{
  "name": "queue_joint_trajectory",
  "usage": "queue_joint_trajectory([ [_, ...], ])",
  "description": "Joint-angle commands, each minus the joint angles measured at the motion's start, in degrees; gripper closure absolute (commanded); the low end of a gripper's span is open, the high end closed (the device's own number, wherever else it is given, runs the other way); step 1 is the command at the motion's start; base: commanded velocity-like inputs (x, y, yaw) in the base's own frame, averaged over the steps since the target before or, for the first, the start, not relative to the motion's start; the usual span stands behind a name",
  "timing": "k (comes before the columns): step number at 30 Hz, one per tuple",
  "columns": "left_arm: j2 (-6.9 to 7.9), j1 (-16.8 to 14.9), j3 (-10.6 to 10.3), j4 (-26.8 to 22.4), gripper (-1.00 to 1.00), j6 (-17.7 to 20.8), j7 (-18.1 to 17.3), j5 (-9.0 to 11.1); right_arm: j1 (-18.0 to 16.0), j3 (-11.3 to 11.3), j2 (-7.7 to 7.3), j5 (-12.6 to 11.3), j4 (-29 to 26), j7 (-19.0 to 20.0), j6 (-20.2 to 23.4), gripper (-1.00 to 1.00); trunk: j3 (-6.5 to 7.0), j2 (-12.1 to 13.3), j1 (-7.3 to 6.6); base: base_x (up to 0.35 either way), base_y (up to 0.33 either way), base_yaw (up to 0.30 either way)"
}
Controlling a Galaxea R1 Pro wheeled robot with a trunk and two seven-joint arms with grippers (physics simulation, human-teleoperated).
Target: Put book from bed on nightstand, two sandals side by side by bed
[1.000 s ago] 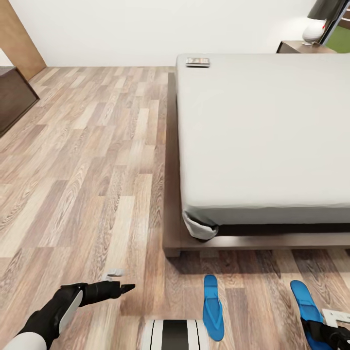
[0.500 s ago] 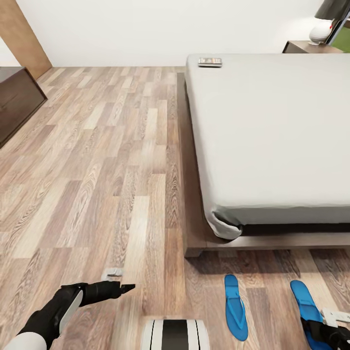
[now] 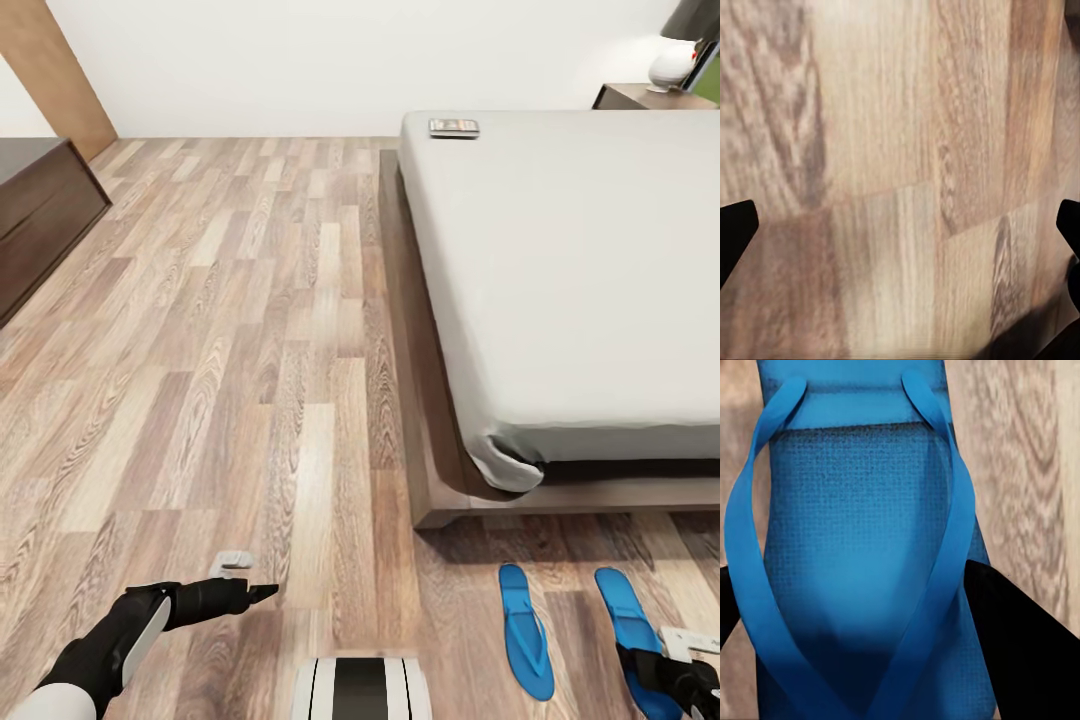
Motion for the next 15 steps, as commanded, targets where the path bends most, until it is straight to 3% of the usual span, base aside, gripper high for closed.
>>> queue_joint_trajectory([
  [1,0.04,-0.02,-0.23,-0.04,-1.0,0.48,0.11,0.6,-0.08,-0.24,0.01,-0.5,-0.54,0.28,0.54,1.0,-0.04,-0.01,-0.01,0.0,0.046,0.0],
  [15,0.01,-0.02,-0.27,-0.04,-1.0,0.48,0.03,0.6,-0.19,-0.24,0.0,-0.47,-1.09,0.28,0.69,1.0,-0.48,-0.04,0.04,0.0,0.006,0.0],
])
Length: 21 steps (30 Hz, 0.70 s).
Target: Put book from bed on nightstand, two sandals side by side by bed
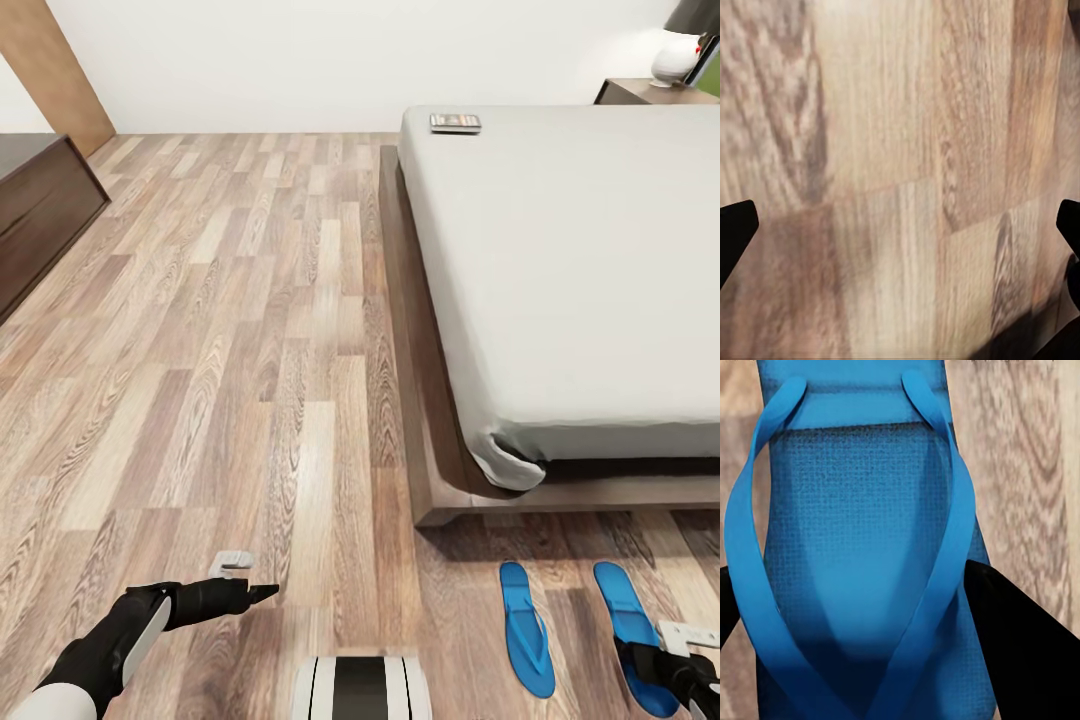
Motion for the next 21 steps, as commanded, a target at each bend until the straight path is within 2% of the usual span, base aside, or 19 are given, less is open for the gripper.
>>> queue_joint_trajectory([
  [1,0.07,-0.01,-0.21,-0.04,-1.0,0.49,0.11,0.6,0.01,-0.22,0.0,-0.52,-0.13,0.26,0.38,1.0,-0.04,-0.01,-0.01,0.0,0.0,0.0],
  [5,0.07,-0.02,-0.26,-0.04,-1.0,0.49,0.08,0.6,0.01,-0.27,-0.09,-0.51,-0.16,0.35,0.33,1.0,-0.04,-0.01,-0.01,0.0,0.0,0.0],
  [21,-0.37,0.03,-0.27,-0.04,-1.0,0.51,0.11,0.6,0.01,-0.58,-0.16,-0.52,-0.25,0.35,-0.13,1.0,-3.58,-0.23,0.4,0.0,0.0,0.0],
])
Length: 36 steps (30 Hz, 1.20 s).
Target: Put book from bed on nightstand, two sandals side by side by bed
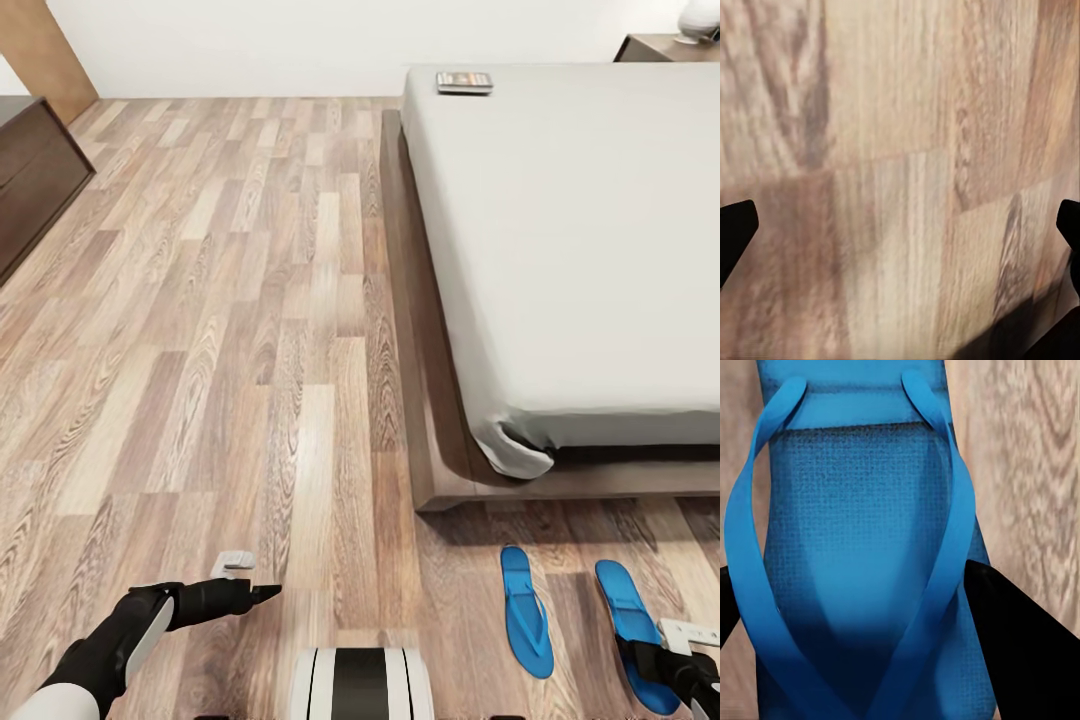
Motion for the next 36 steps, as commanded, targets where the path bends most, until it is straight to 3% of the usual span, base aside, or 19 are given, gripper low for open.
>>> queue_joint_trajectory([
  [1,0.06,-0.03,-0.23,-0.05,-1.0,0.5,0.11,0.61,0.0,-0.23,0.02,-0.5,-0.11,0.26,0.34,1.0,-0.26,-0.03,0.01,0.0,0.0,0.0],
  [8,0.06,-0.06,-0.23,-0.05,-1.0,0.48,0.11,0.64,0.0,-0.23,0.02,-0.54,-0.31,0.39,0.02,1.0,-1.81,-0.12,0.19,0.0,0.0,0.0],
  [13,0.06,-0.06,-0.23,-0.05,-1.0,0.47,0.11,0.7,0.0,-0.13,0.16,-0.55,-9.52,0.74,-0.07,1.0,-2.7,-0.18,0.3,0.0,0.0,0.0],
  [16,0.06,-0.05,-0.23,-0.05,-1.0,0.46,0.11,0.7,0.0,-0.2,0.13,-0.57,-11.4,0.84,-0.12,1.0,-2.7,-0.18,0.3,0.0,0.0,0.0],
  [21,0.06,-0.06,-0.23,-0.04,-1.0,0.46,0.11,0.7,0.0,-0.3,0.11,-0.62,-11.77,0.85,-0.06,1.0,-2.7,-0.18,0.3,0.0,0.0,0.0],
  [31,-0.07,-0.06,-0.31,-0.01,-1.0,0.46,0.11,0.7,0.0,-0.31,0.11,-0.46,-11.63,0.29,0.13,1.0,-4.91,-0.31,0.56,0.0,0.0,0.0],
  [36,-1.14,-0.05,-0.26,0.03,-1.0,0.46,0.11,0.66,0.0,-0.31,0.11,-0.51,-11.62,0.27,0.27,1.0,-6.02,-0.38,0.68,0.0,0.0,0.0],
])
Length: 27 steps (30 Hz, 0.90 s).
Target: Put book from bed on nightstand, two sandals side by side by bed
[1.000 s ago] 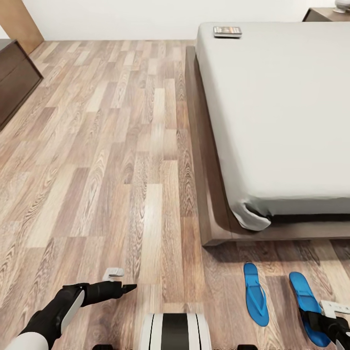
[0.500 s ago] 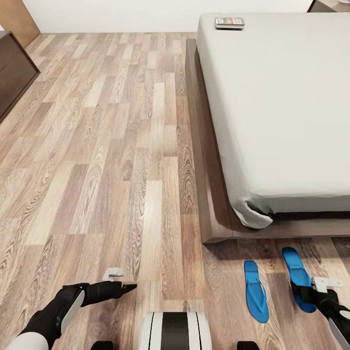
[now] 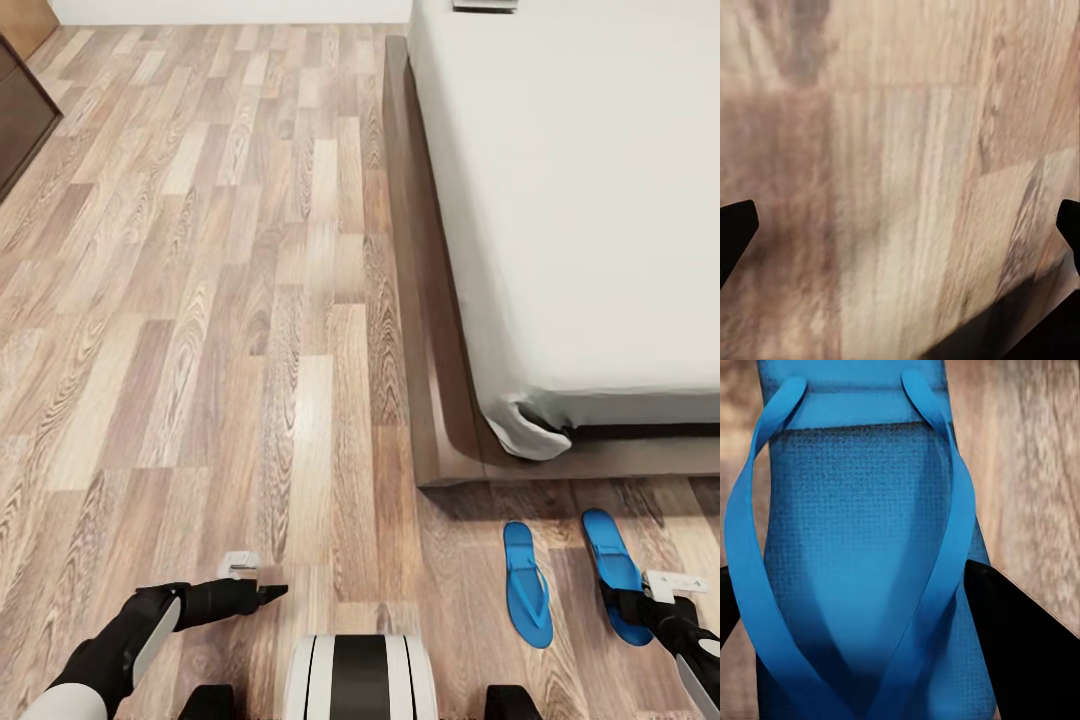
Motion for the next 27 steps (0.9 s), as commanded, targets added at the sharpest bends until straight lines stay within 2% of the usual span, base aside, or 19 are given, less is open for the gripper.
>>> queue_joint_trajectory([
  [1,0.02,0.01,-0.18,-0.04,-1.0,0.49,0.11,0.62,0.0,-0.15,0.01,-0.58,-0.1,0.23,0.37,1.0,-0.26,-0.03,0.01,0.0,0.0,0.0],
  [4,0.11,-0.02,0.22,-0.03,-1.0,0.56,-0.06,0.71,0.0,-0.15,0.01,-0.6,-0.1,0.23,0.38,1.0,-0.92,-0.07,0.09,0.0,0.0,0.0],
  [7,0.56,-0.01,2.61,-0.55,-1.0,0.77,-0.54,2.47,0.0,-0.15,0.01,-0.6,-0.1,0.23,0.38,1.0,-1.59,-0.11,0.17,0.0,0.0,0.0],
  [9,1.29,-0.39,3.91,-4.68,-1.0,3.21,-2.9,6.13,0.0,-0.15,0.01,-0.6,-0.1,0.23,0.47,1.0,-2.03,-0.13,0.22,0.0,0.0,0.0],
  [12,3.71,-1.2,4.39,-12.36,-1.0,12.01,-8.24,10.61,0.0,-0.15,0.01,-0.6,-0.1,0.17,0.58,1.0,-2.7,-0.17,0.3,0.0,0.0,0.0],
  [14,4.5,-1.42,4.44,-15.53,-1.0,16.18,-12.79,13.08,0.0,-0.15,0.01,-0.6,-0.1,0.15,0.62,1.0,-3.14,-0.2,0.35,0.0,0.0,0.0],
  [16,4.57,-1.48,4.33,-16.41,-1.0,17.31,-15.33,13.81,0.0,-0.17,0.01,-0.6,-0.1,0.14,0.59,1.0,-3.58,-0.23,0.4,0.0,0.0,0.0],
  [18,4.23,-1.5,4.2,-16.67,-1.0,17.76,-16.37,13.97,0.0,-0.23,0.01,-0.63,-0.23,0.23,0.37,1.0,-4.03,-0.25,0.45,0.0,0.0,0.0],
  [22,3.46,-1.52,4.14,-16.77,-1.0,18.0,-17.24,14.16,0.0,-0.24,0.01,-0.72,-0.46,0.38,0.33,1.0,-4.91,-0.31,0.56,0.0,0.0,0.0],
  [27,2.15,-1.44,4.12,-16.74,-1.0,17.98,-17.17,14.1,0.0,-0.17,0.02,-0.77,-0.77,0.83,-0.34,1.0,-4.91,-0.31,0.56,0.0,0.0,0.0],
])
